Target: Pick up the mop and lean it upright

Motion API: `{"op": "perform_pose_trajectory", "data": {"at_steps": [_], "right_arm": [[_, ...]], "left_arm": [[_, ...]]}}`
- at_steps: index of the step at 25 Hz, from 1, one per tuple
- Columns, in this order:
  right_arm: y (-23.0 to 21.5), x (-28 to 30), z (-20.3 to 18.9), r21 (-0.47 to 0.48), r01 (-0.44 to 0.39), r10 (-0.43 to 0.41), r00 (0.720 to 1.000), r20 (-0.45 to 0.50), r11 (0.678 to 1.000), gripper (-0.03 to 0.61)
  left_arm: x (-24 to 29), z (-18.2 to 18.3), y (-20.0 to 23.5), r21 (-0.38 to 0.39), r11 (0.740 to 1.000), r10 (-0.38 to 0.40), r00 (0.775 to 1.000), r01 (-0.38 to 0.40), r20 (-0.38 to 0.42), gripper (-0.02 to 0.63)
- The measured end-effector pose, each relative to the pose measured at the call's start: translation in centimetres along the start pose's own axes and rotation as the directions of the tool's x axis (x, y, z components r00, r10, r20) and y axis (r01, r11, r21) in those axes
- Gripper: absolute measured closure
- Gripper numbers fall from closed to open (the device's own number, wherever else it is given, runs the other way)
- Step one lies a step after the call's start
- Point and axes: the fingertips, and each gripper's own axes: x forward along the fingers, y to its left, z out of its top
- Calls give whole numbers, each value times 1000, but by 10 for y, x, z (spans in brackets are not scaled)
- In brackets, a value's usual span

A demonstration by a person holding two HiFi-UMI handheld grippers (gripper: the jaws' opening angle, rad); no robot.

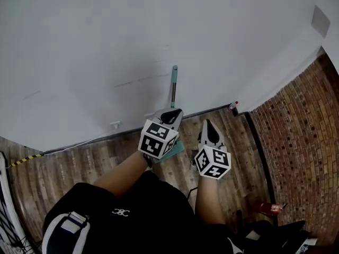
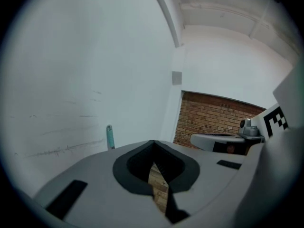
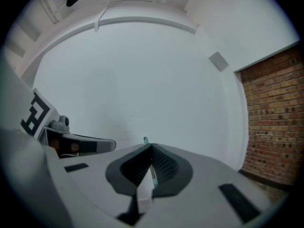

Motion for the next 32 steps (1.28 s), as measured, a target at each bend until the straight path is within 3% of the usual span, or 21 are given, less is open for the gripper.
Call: {"op": "perform_pose_trajectory", "data": {"at_steps": [13, 19, 22, 25, 32], "right_arm": [[45, 123, 7, -131, -115, 105, 991, -80, 985, 563], [55, 171, 1, -162, -116, 103, 991, -89, 980, 563], [50, 187, -6, -167, -104, 88, 991, -106, 980, 555], [47, 210, -15, -166, -111, 89, 987, -132, 980, 461], [51, 269, -40, -235, -187, 136, 967, -216, 954, 459]], "left_arm": [[27, 16, 102, -75, 994, 77, 997, -74, 26, 618], [36, 10, 141, -85, 990, 109, 994, -108, 9, 618], [35, 10, 151, -87, 988, 130, 991, -129, 5, 618], [35, 12, 153, -83, 984, 158, 987, -157, 9, 618], [32, 9, 157, -99, 962, 256, 967, -255, 5, 618]]}}
